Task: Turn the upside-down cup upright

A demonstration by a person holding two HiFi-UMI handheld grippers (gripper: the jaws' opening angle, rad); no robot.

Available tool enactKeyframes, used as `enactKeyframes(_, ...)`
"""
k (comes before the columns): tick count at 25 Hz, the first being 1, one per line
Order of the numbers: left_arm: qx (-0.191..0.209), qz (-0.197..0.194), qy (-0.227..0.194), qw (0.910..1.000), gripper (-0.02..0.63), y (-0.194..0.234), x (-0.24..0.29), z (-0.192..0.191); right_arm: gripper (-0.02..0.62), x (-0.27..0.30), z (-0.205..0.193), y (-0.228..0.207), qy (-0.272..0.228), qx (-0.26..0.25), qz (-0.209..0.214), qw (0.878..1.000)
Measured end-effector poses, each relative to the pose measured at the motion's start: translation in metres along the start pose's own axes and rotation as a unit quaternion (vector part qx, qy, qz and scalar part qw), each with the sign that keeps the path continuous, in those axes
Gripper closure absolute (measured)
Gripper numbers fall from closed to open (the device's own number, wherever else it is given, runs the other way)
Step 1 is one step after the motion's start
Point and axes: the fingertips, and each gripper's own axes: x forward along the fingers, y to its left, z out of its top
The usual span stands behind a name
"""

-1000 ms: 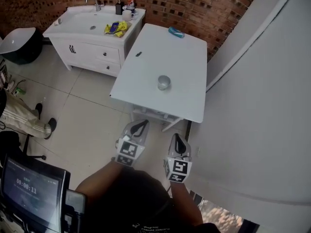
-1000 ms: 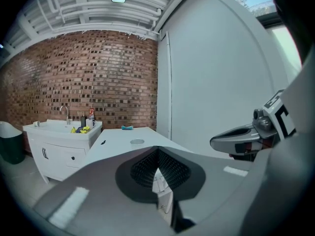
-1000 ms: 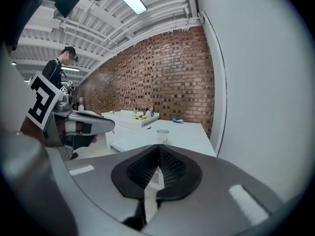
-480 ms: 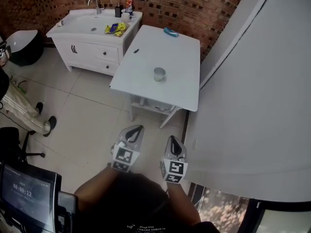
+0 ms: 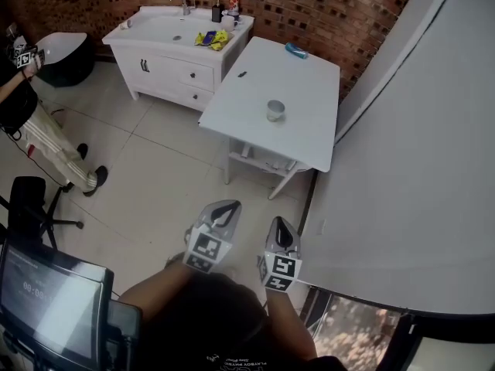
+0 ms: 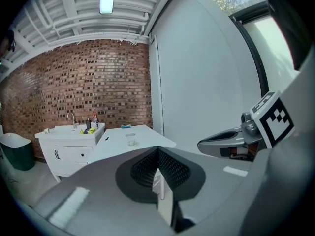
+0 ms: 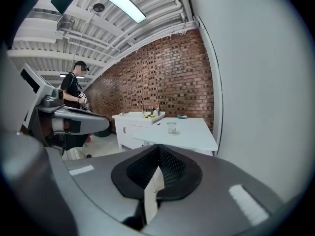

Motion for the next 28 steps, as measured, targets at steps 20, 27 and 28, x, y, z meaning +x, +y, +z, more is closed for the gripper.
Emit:
enactKeyframes(20,0.004,-0.020,-0.004,0.9998,0.611,0.042,-0.042,-0.005,0.583,0.001,-0.004,0.055,-0.001,0.017,-0.002,1.000)
enactKeyframes(27,0.021,-0.035,-0.016,0.9990,0.611,0.031,-0.046,-0.012,0.583,-0.003,-0.015,0.056,-0.006,0.013,-0.013,1.000)
enactKeyframes(28,0.018,-0.036,-0.017,0.9990,0.611,0.031,-0.048,-0.013,0.583,-0.006,-0.017,0.058,-0.004,0.013,-0.014,1.000)
